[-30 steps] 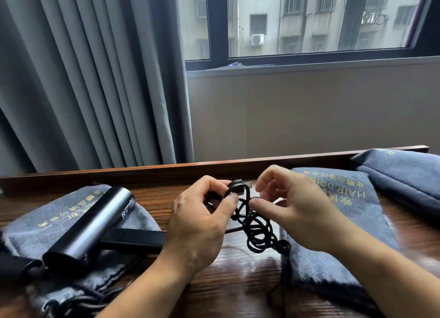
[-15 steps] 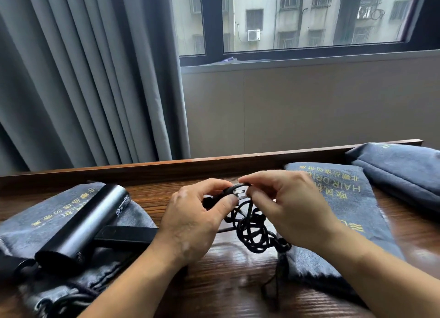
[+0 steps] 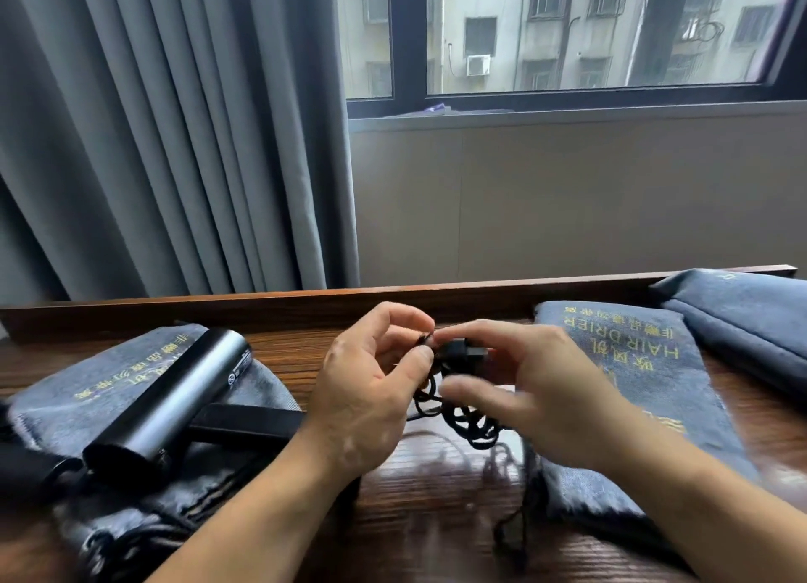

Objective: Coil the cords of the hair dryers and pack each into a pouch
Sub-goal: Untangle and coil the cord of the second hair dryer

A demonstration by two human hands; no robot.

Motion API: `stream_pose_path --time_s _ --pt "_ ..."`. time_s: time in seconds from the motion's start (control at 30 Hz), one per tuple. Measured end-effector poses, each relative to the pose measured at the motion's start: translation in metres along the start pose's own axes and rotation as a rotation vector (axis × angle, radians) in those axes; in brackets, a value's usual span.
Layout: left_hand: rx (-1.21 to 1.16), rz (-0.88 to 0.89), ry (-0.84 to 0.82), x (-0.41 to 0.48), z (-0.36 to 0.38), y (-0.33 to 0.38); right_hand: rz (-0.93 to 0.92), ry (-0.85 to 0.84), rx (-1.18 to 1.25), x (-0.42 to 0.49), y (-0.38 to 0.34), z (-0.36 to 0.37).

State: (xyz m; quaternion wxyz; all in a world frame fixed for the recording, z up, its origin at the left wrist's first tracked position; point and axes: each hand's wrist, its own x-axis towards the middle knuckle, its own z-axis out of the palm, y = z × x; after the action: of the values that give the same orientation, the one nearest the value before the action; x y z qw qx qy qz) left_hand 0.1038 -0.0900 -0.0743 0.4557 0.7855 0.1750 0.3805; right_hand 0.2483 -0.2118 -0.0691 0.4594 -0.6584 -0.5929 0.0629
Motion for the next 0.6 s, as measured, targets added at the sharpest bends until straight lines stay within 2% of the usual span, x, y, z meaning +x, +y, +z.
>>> stream_pose_path --time_s 0.03,0.1,0.23,0.3,0.43,0.6 --pt "0.008 0.003 0.02 0.001 0.001 -0.001 -0.037 0.093 -0.09 0.001 -0.001 0.003" --pt "0.075 0.028 0.05 0.003 0.0 -0.003 -0.048 0.194 -0.055 0.004 -0.001 0.003" --pt "0.129 0.041 -0.042 0.005 -0.001 -0.005 0.061 0.117 0.477 0.007 -0.001 -0.004" --pt "0.197 0.01 -0.103 0.006 0.0 -0.009 0.12 0.115 0.644 0.007 -0.001 -0.007" --pt "0.198 0.001 -0.088 0.008 0.002 -0.007 0.189 0.287 0.734 0.009 -0.003 -0.024" --pt "0.049 0.041 -0.031 0.005 0.007 0.001 0.326 0.5 0.762 0.011 0.001 -0.041"
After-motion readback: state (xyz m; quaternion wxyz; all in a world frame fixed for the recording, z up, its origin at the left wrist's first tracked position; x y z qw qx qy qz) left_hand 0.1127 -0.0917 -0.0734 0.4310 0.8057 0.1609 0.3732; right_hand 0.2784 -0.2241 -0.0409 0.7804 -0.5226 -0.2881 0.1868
